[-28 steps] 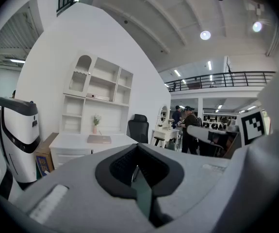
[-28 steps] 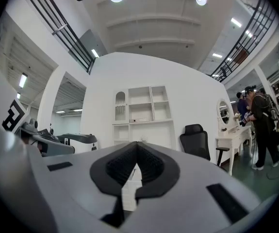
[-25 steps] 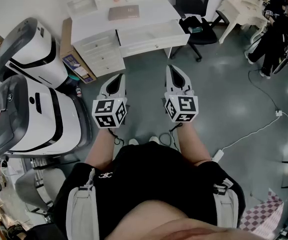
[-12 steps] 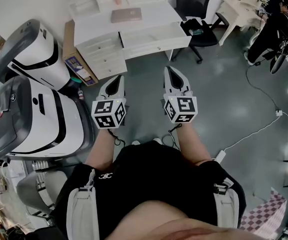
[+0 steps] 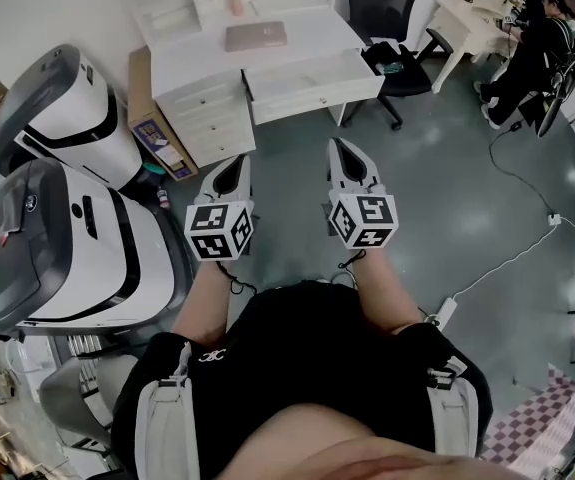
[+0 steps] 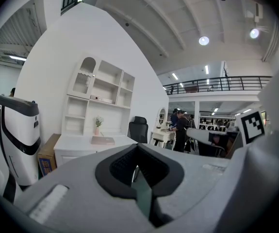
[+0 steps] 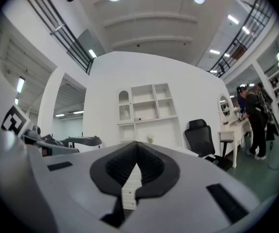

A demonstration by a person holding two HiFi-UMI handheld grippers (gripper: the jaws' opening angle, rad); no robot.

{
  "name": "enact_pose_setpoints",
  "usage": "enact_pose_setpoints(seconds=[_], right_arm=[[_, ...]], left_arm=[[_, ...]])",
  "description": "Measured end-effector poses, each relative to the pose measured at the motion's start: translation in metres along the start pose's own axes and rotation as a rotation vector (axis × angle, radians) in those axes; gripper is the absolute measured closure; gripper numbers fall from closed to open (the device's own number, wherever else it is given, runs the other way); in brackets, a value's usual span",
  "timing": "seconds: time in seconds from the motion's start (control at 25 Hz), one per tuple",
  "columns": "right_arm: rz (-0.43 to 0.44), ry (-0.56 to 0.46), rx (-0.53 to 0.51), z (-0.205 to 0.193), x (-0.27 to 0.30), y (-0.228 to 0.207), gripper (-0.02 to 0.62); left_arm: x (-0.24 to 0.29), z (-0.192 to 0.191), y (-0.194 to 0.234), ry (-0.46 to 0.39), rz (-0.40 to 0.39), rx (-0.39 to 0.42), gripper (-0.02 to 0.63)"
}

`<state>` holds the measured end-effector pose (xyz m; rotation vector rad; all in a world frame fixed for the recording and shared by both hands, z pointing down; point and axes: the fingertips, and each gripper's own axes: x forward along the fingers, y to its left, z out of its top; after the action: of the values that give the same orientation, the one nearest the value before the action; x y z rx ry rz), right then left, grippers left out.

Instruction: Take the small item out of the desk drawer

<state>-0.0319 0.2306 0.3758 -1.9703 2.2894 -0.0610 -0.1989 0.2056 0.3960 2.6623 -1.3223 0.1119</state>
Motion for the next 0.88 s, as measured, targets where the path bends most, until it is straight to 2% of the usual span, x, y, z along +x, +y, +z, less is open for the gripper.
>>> enact_pose_setpoints(seconds=[0.08, 0.28, 0.48, 0.88], right_arm=[[0.0, -0.005, 0.035, 0.0, 0.001, 0.007, 0.598], [-0.038, -0.014, -0.004, 0.001, 0.007, 0.012, 0.598], [-0.039, -0.028, -0.013, -0.001, 0.023, 0.015, 0.598], [-0.049, -0.001, -0.038, -0.01, 0.088, -0.009, 0.598]], left_arm=[[-0.002, 0.0, 0.008, -0.004, -0.007, 0.002, 0.592], [-0.007, 0.002, 0.023, -0.015, -0.012, 0.003, 0.592], [-0.001, 0.003, 0.04, -0.026, -0.005, 0.013, 0.592], [0.05, 0.015, 0.073, -0.035, 0.023, 0.024, 0.592]])
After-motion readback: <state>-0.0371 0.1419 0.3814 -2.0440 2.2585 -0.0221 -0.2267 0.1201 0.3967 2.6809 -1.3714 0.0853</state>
